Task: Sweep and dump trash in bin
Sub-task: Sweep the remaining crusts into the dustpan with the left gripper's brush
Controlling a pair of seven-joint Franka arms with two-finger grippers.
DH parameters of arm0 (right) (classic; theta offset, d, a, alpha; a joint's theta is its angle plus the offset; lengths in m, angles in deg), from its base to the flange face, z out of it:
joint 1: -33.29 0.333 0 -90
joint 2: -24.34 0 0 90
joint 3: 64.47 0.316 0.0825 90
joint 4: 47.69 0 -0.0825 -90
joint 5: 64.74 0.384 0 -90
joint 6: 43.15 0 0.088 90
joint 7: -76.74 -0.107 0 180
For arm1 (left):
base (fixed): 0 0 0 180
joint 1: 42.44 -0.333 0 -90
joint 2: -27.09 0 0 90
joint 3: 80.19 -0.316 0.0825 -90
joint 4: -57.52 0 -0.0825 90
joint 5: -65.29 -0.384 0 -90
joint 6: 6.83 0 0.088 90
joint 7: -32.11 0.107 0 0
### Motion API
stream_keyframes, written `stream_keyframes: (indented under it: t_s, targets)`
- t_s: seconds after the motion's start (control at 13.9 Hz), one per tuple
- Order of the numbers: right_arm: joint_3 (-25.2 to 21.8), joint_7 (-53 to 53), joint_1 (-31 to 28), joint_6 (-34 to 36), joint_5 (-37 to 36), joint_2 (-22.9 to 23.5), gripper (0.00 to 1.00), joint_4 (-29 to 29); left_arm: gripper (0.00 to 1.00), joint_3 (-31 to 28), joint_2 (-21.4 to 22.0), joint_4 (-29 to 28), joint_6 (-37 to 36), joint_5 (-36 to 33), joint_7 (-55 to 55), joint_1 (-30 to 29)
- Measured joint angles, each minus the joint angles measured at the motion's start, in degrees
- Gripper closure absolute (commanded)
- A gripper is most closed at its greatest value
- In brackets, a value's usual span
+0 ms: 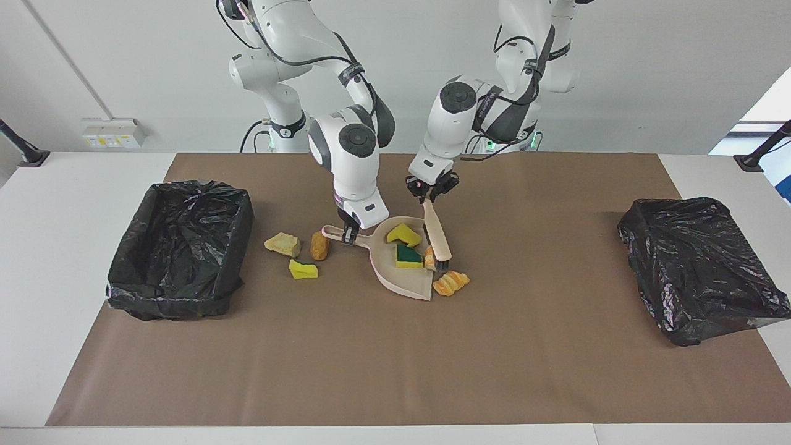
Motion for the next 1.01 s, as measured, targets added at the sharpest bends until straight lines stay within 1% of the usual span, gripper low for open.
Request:
stream_keyframes:
  t_s: [0.29, 0.5, 0.72, 1.01]
  targets:
    - [0.00, -0.01, 0.00, 0.00, 0.00, 0.00, 1.00, 0.00, 1.00, -0.22, -3.76, 3.82, 0.00, -0.62, 12.97, -6.28]
    - [0.00, -0.01, 0.00, 0.00, 0.00, 0.00, 1.00, -0.01, 1.00, -0.24, -5.09, 4.22, -0.05, -2.57, 18.63, -8.68]
    - [0.00, -0.02, 0.00, 0.00, 0.00, 0.00, 1.00, -0.01, 1.00, 0.50, -6.49, 3.57, -1.24, -2.93, 20.43, -8.67]
    - [0.00, -0.02, 0.00, 0.00, 0.00, 0.00, 1.00, -0.02, 1.00, 1.29, -5.35, 1.50, -3.37, -2.98, 20.80, -5.28]
